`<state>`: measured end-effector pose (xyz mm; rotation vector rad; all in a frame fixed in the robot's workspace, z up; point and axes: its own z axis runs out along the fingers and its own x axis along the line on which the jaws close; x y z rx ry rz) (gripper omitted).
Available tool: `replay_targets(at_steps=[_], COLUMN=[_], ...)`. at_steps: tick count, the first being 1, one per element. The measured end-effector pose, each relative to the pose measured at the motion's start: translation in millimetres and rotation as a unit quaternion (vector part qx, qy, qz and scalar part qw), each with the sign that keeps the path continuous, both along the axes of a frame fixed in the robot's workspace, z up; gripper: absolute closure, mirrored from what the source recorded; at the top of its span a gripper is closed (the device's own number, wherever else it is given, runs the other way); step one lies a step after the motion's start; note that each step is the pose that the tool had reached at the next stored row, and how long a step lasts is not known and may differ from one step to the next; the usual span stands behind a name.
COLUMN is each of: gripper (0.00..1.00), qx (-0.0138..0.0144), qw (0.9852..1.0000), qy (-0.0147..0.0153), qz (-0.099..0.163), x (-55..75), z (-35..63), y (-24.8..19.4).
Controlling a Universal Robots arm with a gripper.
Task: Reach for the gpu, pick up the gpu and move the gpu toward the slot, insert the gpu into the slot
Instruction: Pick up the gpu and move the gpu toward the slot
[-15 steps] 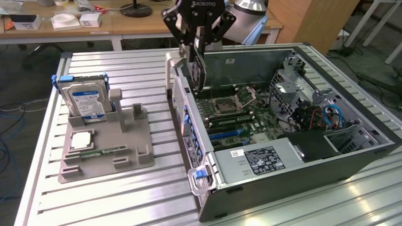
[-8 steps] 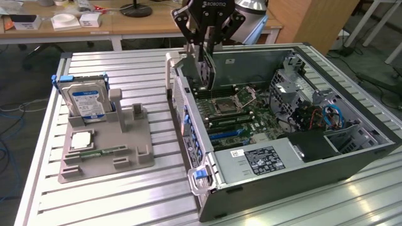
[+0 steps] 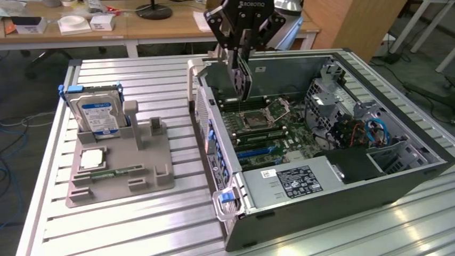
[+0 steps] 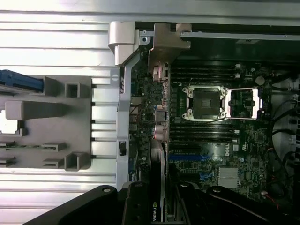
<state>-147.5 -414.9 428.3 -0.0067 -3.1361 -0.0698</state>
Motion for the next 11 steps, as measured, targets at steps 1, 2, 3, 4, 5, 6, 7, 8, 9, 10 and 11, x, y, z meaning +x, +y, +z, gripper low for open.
replay_targets(at_steps=[1, 2, 3, 4, 5, 6, 7, 8, 9, 10, 11], gripper=[0.74, 0.74, 0.74, 0.74, 0.74, 0.74, 0.74, 0.74, 0.74, 0.74, 0.74], qx=[0.0012, 0.0024, 0.0033, 0.0041, 0.0047, 0.0054, 0.0058, 0.0062, 0.0064, 0.0066, 0.0067], qw=[1.0000, 1.0000, 1.0000, 1.0000, 1.0000, 1.0000, 1.0000, 1.0000, 1.0000, 1.0000, 1.0000], qy=[0.0000, 0.0000, 0.0000, 0.0000, -0.0001, -0.0001, -0.0001, -0.0001, 0.0000, 0.0000, 0.0000], qz=[0.000, 0.000, 0.000, -0.001, -0.001, -0.001, -0.001, -0.001, -0.001, -0.001, -0.001], x=[2.1, 4.1, 6.2, 8.2, 10.3, 12.4, 14.8, 17.5, 20.3, 23.3, 26.2], z=[0.1, 0.1, 0.3, 0.5, 0.7, 0.8, 0.9, 1.0, 1.0, 1.0, 1.0], y=[0.0, 0.0, 0.0, 0.0, 0.0, 0.0, 0.0, 0.0, 0.0, 0.0, 0.0])
